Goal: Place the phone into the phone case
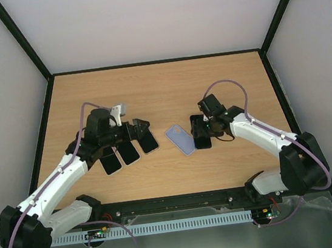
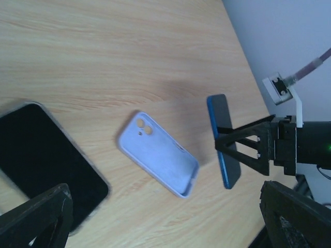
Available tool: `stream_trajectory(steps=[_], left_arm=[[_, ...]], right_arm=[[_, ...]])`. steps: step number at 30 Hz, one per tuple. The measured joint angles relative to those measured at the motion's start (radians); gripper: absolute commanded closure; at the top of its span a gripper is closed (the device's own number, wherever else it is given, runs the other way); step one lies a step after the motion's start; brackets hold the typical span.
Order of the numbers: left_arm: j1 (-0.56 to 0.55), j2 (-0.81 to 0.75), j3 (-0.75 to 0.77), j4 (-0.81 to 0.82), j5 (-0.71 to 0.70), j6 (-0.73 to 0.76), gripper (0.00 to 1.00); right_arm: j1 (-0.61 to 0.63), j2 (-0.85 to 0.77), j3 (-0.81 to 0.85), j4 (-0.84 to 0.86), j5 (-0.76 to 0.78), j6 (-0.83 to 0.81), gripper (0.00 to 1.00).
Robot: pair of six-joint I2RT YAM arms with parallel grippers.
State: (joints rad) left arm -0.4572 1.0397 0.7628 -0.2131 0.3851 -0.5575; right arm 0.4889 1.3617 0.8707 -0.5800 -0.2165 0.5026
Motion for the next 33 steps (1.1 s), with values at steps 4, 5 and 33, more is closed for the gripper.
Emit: stream_trajectory(steps=[4,5,33], left_arm=[[-0.066,0.024,-0.032,0.089,0.014,-0.066,0.01],[-0.081,0.035,-0.038,0.114,0.018,-0.083,0.01],[-0.243,0.203,-0.095,0.429,0.033,-0.262,0.68]], right_arm=[[0.076,-0.046,0.000,0.021,-0.009,0.023,0.37],[0.095,-0.056,0.000,0.031,-0.010,0.025,0.37],[0.357,-0.150,-0.103,0.412,-0.031,0.075,0.38]])
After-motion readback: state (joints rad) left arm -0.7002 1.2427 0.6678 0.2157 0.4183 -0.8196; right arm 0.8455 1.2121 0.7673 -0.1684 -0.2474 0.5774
